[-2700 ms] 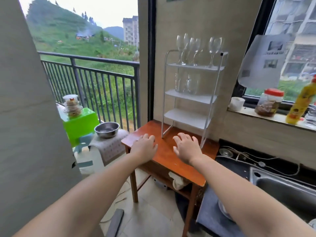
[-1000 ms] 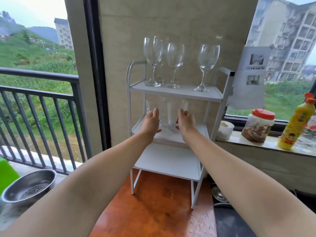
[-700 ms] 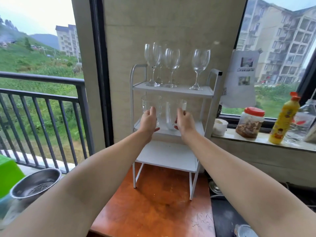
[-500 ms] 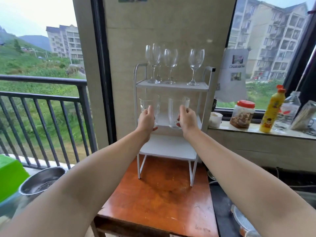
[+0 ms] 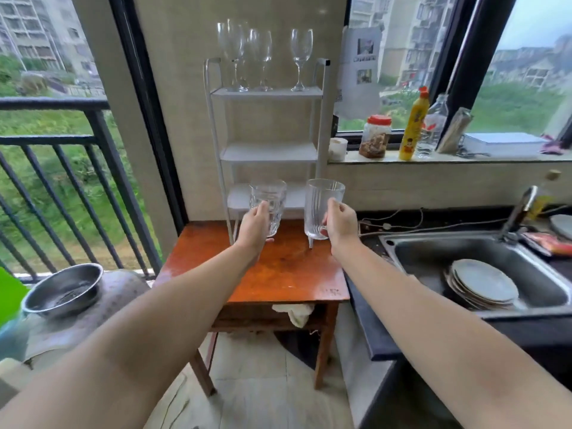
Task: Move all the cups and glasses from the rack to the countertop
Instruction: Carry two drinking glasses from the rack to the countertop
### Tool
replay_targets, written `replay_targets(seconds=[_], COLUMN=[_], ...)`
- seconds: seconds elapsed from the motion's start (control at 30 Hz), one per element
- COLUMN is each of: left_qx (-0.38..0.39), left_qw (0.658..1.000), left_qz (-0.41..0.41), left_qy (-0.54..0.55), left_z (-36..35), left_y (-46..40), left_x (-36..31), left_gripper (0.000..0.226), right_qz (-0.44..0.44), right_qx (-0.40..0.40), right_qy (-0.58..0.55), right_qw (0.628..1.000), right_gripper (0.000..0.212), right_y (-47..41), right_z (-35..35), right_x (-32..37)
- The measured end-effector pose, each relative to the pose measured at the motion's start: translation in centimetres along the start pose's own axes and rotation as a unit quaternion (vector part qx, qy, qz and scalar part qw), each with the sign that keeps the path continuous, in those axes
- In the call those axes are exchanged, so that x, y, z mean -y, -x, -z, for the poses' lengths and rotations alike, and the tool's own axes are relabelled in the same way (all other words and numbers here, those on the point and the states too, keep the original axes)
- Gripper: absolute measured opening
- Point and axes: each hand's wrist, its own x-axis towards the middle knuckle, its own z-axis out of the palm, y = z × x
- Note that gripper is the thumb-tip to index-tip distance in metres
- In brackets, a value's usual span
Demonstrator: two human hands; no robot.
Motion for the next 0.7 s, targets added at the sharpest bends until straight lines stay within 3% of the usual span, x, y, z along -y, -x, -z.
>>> replay_targets(seconds=[0.2, 0.37, 0.53, 0.57, 0.6, 0.67, 0.7], left_qx=[0.073, 0.149, 0.245, 0.259, 0.272, 0.325, 0.337], left_qw=[0.997, 0.987, 0.964, 0.960, 0.956, 0.936, 0.930], left_qz=[0.031, 0.044, 0.068, 0.071, 0.080, 0.106, 0.116], left_qy=[-0.005, -0.039, -0.071, -0.074, -0.071, -0.088, -0.090], left_z=[-6.9, -15.8, -25.7, -27.4, -28.7, -33.5, -35.0], left_y=[4.2, 8.4, 14.3, 15.7, 16.6, 20.3, 21.5], left_x=[3.5, 5.9, 8.0, 8.0, 8.3, 9.1, 9.4], left_gripper=[0.024, 0.036, 0.039, 0.024, 0.036, 0.022, 0.026], right_qz=[-0.032, -0.062, -0.094, -0.102, -0.106, -0.114, -0.122], right_qx=[-0.092, -0.187, -0.284, -0.296, -0.305, -0.344, -0.353], right_qy=[0.034, 0.055, 0.053, 0.059, 0.065, 0.071, 0.068], right_qw=[0.995, 0.979, 0.953, 0.948, 0.944, 0.929, 0.925], right_gripper=[0.034, 0.037, 0.040, 0.040, 0.040, 0.040, 0.039], right_y=[3.1, 5.8, 9.1, 9.9, 10.4, 12.4, 13.3], right_z=[8.7, 18.6, 29.9, 32.0, 33.7, 39.4, 41.3], right_x=[-3.8, -6.8, -9.1, -9.4, -9.8, -10.5, -10.7])
